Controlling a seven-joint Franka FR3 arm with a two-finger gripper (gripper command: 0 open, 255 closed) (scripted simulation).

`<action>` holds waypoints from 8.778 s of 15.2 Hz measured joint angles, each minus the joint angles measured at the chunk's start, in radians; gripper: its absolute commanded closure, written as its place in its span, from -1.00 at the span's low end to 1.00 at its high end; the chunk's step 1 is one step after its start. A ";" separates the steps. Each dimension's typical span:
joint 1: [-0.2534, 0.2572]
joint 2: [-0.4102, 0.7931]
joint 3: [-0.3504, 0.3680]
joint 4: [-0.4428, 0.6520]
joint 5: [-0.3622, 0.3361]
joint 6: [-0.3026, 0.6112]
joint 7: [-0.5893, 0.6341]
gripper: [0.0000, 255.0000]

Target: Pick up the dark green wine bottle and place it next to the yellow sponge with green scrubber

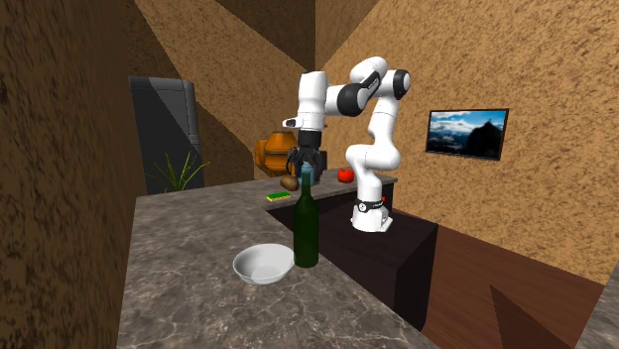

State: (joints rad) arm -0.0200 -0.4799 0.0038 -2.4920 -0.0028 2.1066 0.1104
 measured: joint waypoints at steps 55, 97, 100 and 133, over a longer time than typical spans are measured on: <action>0.000 0.009 0.000 0.476 0.000 -0.467 -0.002 1.00; -0.023 0.237 -0.035 1.239 -0.005 -1.002 -0.062 1.00; -0.042 0.148 -0.075 1.113 -0.016 -0.964 -0.122 1.00; -0.190 -0.381 -0.657 0.463 -0.427 -0.721 -0.777 1.00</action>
State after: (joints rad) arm -0.2098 -0.8608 -0.6531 -2.0286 -0.4301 1.3858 -0.6669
